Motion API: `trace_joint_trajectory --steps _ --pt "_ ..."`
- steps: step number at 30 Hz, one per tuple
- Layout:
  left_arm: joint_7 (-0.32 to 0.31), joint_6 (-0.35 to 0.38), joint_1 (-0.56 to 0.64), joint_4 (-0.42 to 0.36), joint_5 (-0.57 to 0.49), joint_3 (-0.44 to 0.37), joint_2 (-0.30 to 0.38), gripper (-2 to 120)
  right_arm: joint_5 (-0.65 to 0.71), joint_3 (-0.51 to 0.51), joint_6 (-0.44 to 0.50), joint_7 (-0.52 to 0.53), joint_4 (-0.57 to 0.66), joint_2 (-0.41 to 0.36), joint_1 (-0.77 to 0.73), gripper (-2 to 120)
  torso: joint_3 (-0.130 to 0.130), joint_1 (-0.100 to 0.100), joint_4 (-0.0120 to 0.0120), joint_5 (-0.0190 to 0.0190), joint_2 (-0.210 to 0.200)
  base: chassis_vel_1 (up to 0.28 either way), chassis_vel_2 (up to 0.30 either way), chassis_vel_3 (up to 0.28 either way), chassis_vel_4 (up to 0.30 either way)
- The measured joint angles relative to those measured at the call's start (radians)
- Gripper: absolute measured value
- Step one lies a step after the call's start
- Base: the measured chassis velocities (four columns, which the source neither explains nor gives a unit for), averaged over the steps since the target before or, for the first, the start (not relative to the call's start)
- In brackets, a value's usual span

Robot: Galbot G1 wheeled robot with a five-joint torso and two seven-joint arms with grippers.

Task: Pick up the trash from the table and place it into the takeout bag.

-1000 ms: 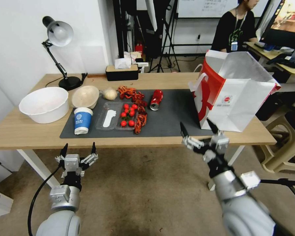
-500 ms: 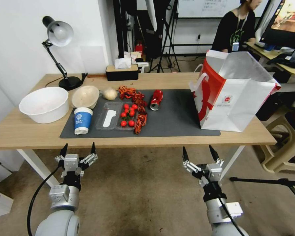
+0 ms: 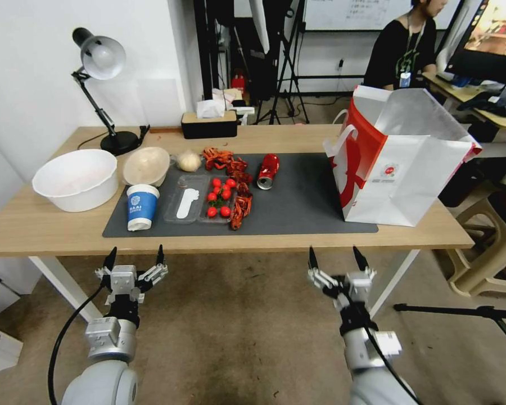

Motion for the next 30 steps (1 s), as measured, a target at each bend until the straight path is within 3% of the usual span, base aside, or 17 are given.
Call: trace_joint_trajectory --steps 8,19,30 --pt "0.000 -0.002 0.007 -0.010 0.007 -0.002 -0.011 100 0.139 -0.091 -0.116 0.041 -0.035 -0.029 0.215 100 0.000 0.000 -0.0001 -0.0001 0.000 0.000 0.000 0.000 0.000" --pt "0.000 -0.003 0.011 -0.014 0.021 -0.010 -0.027 100 0.294 -0.276 -0.190 0.095 -0.261 -0.035 0.588 100 0.000 0.000 -0.0001 -0.0001 0.000 0.000 0.000 0.000 0.000" --pt "-0.002 -0.010 0.013 -0.013 0.025 -0.018 -0.038 100 0.440 -0.422 -0.244 0.154 -0.422 0.000 0.823 100 0.000 0.000 -0.0001 0.0000 0.000 0.000 0.000 0.000 0.000"
